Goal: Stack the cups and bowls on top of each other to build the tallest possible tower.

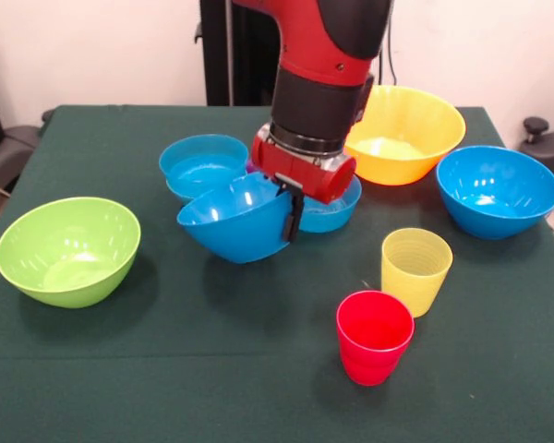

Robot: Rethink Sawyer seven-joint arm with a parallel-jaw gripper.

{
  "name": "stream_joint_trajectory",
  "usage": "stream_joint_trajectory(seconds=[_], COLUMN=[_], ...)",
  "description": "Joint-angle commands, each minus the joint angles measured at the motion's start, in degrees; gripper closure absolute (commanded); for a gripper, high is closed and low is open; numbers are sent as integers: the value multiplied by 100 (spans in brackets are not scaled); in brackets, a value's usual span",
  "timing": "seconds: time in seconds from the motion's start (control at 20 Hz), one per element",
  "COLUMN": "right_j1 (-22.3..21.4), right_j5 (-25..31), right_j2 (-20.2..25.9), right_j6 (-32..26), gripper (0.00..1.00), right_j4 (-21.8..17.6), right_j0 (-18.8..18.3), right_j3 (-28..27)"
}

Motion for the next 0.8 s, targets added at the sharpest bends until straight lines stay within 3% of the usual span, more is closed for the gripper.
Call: stream_joint_trajectory(seconds=[0.05, 0.8], right_j1=[-88, -115], right_j5=[1029, 1856], right_j2=[5, -439], right_j6=[850, 885], gripper=[100, 100], right_j4=[-272, -311], right_j0=[226, 420], right_j3=[83, -309])
